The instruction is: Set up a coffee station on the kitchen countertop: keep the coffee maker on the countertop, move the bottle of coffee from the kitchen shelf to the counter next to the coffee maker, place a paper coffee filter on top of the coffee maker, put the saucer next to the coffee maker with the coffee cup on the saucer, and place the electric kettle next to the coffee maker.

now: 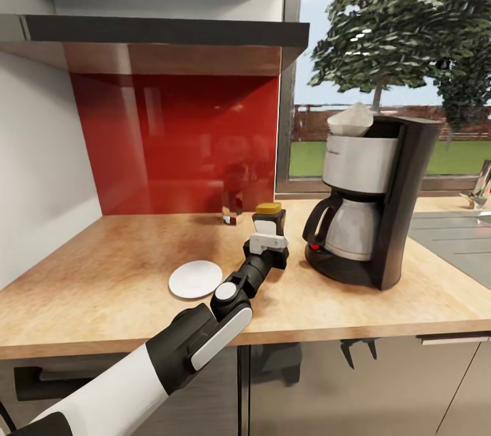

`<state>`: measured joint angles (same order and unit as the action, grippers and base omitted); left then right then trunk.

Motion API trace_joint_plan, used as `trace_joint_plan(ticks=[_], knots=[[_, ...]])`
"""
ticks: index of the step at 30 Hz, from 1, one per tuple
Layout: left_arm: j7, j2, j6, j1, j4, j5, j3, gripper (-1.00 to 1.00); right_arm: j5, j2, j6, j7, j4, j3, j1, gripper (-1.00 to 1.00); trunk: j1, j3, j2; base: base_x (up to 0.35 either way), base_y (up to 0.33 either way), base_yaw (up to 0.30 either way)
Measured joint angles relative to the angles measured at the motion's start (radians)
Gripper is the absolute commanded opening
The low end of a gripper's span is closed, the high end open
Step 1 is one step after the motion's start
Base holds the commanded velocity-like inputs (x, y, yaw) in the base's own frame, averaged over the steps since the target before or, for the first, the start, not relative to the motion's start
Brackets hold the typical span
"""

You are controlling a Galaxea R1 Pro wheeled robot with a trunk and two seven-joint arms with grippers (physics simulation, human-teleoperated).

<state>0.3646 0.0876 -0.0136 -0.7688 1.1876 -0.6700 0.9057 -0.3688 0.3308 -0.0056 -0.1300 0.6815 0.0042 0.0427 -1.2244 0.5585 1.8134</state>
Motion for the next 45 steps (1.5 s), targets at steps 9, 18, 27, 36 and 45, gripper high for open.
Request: trace_joint_plan(ticks=[9,18,27,36,45], knots=[[-0.001,0.0,-0.001,0.0,0.0,0.0,0.0,-1.0,-0.001,0.0,0.0,0.0,0.0,0.0,0.0,1.0,0.0,0.011,0.0,0.0,0.0,0.0],[-0.001,0.0,-0.001,0.0,0.0,0.0,0.0,-1.0,-0.001,0.0,0.0,0.0,0.0,0.0,0.0,1.0,0.0,0.022,0.0,0.0,0.0,0.0],[-0.001,0.0,-0.001,0.0,0.0,0.0,0.0,-1.0,0.0,0.0,0.0,0.0,0.0,0.0,0.0,1.0,0.0,0.032,0.0,0.0,0.0,0.0],[-0.002,0.0,-0.001,0.0,0.001,0.01,0.0,-1.0,-0.001,0.0,0.0,0.0,0.0,0.0,0.0,1.0,0.0,0.043,0.0,0.0,0.0,0.0],[0.0,0.0,-0.001,-0.001,0.016,0.013,-0.001,-1.0,-0.001,0.0,0.0,0.0,0.0,0.0,0.0,1.0,0.0,0.054,0.0,0.0,0.0,0.0]])
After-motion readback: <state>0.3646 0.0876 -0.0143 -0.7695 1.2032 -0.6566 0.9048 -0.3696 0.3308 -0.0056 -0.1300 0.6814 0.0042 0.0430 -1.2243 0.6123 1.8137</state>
